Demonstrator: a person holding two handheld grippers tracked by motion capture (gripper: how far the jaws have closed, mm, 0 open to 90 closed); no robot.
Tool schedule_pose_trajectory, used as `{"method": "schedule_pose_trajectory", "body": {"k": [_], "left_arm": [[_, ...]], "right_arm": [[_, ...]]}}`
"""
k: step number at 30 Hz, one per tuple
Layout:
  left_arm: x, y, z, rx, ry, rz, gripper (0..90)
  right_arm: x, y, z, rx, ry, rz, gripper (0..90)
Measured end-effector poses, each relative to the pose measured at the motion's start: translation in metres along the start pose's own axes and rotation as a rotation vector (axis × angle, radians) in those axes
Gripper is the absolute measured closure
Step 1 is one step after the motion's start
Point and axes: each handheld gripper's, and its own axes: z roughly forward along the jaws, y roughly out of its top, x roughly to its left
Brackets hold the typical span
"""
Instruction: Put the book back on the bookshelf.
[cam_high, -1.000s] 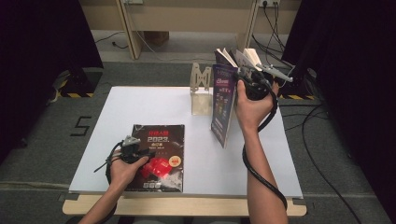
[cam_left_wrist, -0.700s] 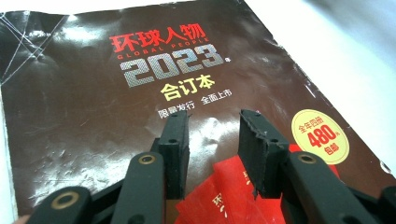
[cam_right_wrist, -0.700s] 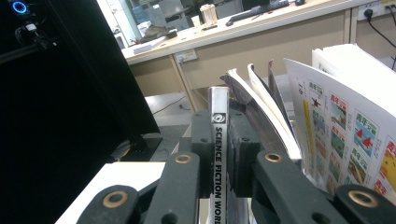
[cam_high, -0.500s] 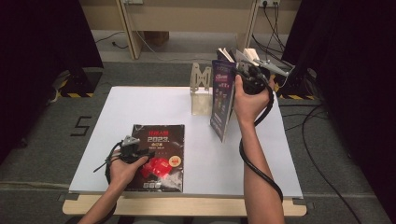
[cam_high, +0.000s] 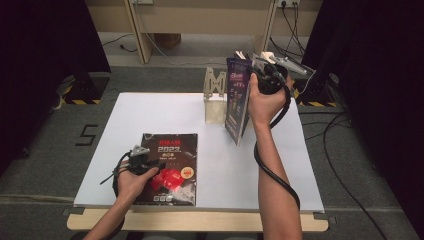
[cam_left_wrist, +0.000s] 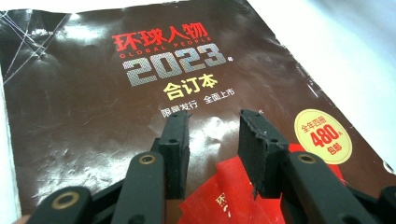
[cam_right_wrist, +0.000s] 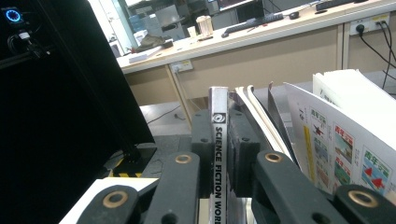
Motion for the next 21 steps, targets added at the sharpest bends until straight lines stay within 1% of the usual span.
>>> {"method": "schedule_pose_trajectory", "body": {"k": [5, 6, 8, 14, 21], "left_arm": [[0.0, 0.0, 0.0, -0.001, 0.002, -0.001, 62.2], [0.0, 0.0, 0.0, 0.002, 0.0, 0.0, 62.3], [0.0, 0.0, 0.001, 0.003, -0.001, 0.001, 62.2], [0.0, 0.0, 0.0, 0.007, 0.001, 0.001, 62.3], [0.0, -0.001, 0.001, 0.008, -0.004, 0.002, 62.3]], "right_arm": [[0.0, 0.002, 0.006, -0.003, -0.008, -0.003, 83.4], [-0.001, 0.003, 0.008, 0.004, -0.01, 0.005, 83.4], [-0.001, 0.003, 0.01, 0.009, -0.011, 0.004, 83.4], [-0.002, 0.003, 0.016, 0.013, -0.013, 0.013, 83.4], [-0.003, 0.003, 0.024, 0.014, -0.027, 0.001, 83.3]]}}
